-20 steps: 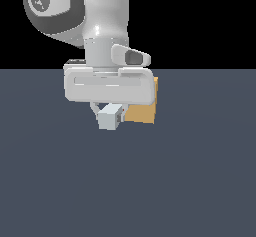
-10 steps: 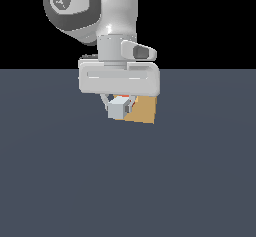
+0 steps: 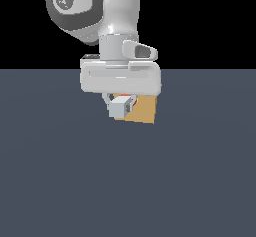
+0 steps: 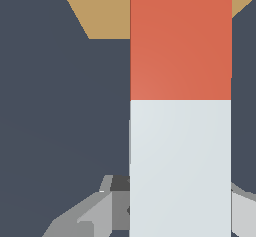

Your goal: Insert the peg into the horizontal hole in a box.

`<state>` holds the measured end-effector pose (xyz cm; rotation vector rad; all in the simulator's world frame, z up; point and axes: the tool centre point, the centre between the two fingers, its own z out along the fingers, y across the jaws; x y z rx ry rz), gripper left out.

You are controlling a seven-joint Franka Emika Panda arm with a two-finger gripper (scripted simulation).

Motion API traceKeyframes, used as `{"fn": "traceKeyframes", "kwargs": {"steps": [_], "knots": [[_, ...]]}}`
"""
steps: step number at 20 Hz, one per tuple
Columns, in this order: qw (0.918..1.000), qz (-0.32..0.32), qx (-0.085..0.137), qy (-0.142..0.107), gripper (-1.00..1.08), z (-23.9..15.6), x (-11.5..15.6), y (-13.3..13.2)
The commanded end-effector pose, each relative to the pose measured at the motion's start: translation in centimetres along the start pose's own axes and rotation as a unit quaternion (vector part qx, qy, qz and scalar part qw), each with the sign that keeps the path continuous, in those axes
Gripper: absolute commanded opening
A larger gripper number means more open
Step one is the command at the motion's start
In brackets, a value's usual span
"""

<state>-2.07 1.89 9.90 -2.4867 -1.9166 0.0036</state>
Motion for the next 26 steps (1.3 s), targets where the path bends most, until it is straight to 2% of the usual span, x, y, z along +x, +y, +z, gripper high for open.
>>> {"fn": "traceKeyframes", "kwargs": {"steps": [1, 9, 20, 26], "knots": [[1.0, 0.0, -0.002, 0.001, -1.0, -0.3, 0.0, 0.2], [1.0, 0.0, -0.001, 0.001, -1.0, -0.1, 0.6, 0.1], [1.0, 0.0, -0.002, 0.001, -1.0, -0.2, 7.5, 0.1], [1.0, 0.0, -0.002, 0.001, -1.0, -0.2, 8.8, 0.2]]}}
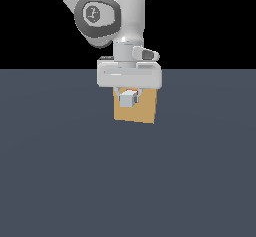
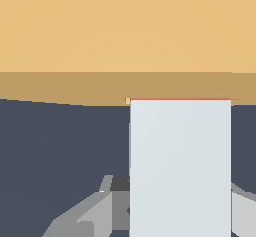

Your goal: Insert the peg into the horizontal hole in a box.

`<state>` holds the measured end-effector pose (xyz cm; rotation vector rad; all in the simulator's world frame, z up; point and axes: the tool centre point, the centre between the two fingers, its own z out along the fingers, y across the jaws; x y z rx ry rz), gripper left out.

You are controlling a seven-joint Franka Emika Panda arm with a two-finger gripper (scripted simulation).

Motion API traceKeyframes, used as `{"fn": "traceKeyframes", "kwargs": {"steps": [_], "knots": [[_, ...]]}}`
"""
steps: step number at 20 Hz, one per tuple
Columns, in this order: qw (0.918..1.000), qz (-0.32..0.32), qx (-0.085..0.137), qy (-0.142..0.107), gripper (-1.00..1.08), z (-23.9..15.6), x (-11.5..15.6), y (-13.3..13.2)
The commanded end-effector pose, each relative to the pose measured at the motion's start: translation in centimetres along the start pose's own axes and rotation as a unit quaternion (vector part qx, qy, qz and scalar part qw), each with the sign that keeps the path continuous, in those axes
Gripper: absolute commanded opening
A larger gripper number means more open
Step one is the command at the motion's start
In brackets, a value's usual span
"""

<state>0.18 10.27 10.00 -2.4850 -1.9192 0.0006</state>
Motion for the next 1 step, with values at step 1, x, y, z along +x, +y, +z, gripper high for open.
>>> {"fn": "traceKeyframes", "kwargs": {"steps": [1], "knots": [[1.0, 0.001, -0.001, 0.0, -1.0, -0.13, 0.04, 0.2]]}}
